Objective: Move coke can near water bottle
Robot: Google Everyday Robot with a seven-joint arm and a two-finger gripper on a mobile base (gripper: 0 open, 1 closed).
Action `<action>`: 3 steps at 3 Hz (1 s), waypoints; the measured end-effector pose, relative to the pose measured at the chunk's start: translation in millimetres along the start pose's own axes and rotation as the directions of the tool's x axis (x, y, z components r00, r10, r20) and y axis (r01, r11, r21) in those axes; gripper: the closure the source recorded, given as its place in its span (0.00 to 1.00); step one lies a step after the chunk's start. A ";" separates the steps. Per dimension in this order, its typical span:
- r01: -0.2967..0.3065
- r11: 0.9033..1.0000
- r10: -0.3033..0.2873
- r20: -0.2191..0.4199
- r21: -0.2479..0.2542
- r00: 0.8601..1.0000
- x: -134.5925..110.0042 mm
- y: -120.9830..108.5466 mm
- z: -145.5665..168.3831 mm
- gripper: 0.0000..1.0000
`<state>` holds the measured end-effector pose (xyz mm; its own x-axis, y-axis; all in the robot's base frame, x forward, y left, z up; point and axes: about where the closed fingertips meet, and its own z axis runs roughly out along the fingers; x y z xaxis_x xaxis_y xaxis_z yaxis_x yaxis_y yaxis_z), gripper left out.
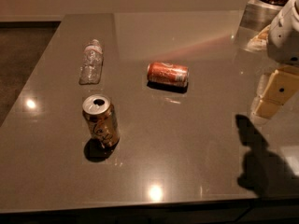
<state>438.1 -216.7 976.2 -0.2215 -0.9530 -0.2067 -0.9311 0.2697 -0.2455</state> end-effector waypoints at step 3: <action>-0.012 0.998 0.013 0.023 -0.054 1.000 -25.6 -17.0 24.5 0.00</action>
Offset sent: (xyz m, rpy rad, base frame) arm 0.0138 0.0158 -0.0124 0.0473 0.0745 0.0197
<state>466.8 -193.5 962.4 -0.2271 -0.9460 -0.2314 -0.9428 0.2731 -0.1911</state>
